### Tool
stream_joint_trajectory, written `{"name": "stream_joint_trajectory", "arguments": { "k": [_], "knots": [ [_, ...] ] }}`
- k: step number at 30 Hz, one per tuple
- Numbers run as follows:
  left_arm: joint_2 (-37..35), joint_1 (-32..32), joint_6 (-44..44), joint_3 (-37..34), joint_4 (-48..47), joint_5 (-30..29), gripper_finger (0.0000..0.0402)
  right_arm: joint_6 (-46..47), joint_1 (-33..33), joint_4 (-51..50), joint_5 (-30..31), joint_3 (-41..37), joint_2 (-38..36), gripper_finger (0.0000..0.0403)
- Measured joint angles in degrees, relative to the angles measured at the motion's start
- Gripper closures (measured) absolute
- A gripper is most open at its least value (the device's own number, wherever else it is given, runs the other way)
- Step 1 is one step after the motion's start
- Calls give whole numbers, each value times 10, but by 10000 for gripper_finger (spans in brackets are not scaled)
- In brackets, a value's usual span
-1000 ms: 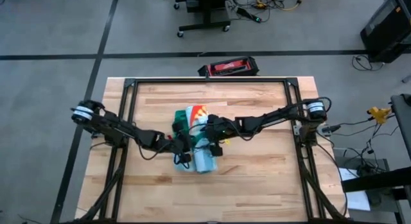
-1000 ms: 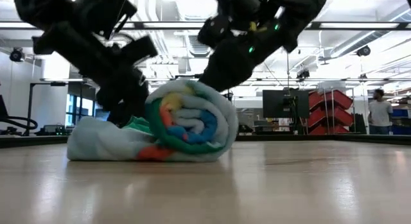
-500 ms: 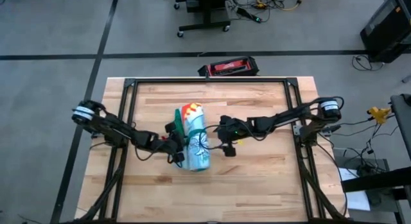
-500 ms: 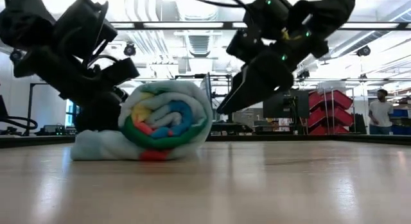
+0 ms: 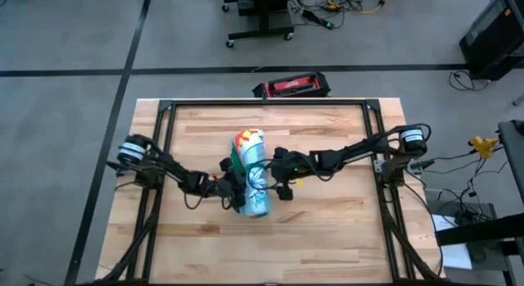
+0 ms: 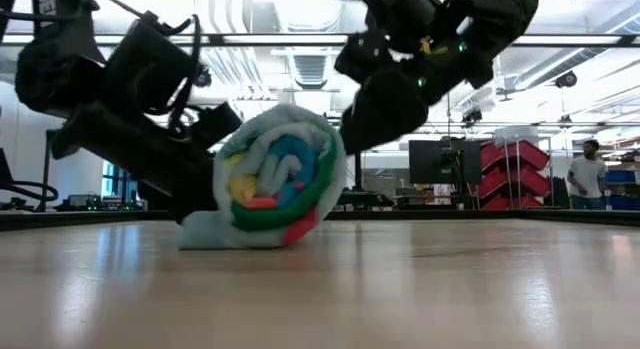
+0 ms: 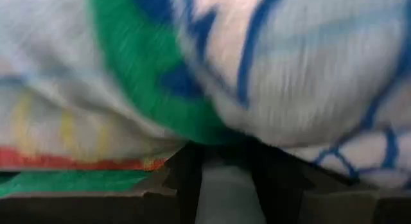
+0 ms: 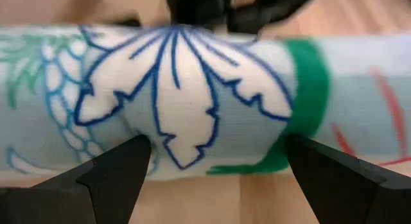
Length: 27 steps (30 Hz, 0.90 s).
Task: Roll towel
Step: Roll the green multi-color dinosaur print towel
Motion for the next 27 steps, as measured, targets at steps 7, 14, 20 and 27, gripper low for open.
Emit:
{"name": "stream_joint_trajectory", "arguments": {
  "k": [7, 14, 20, 27],
  "knots": [
    [23, 1, 68, 66, -16, 17, 285, -3, 5, -65, -5, 0, -35, 54],
    [3, 1, 77, 75, -53, 25, 285, 0, 19, -78, 8, 0, -42, 55],
    [-44, -1, 62, 74, -135, 34, 285, 1, 21, -76, 11, 0, -42, 55],
    [-85, -2, 43, 78, -223, 31, 285, 0, 21, -76, 13, -2, -42, 55]
  ]
}}
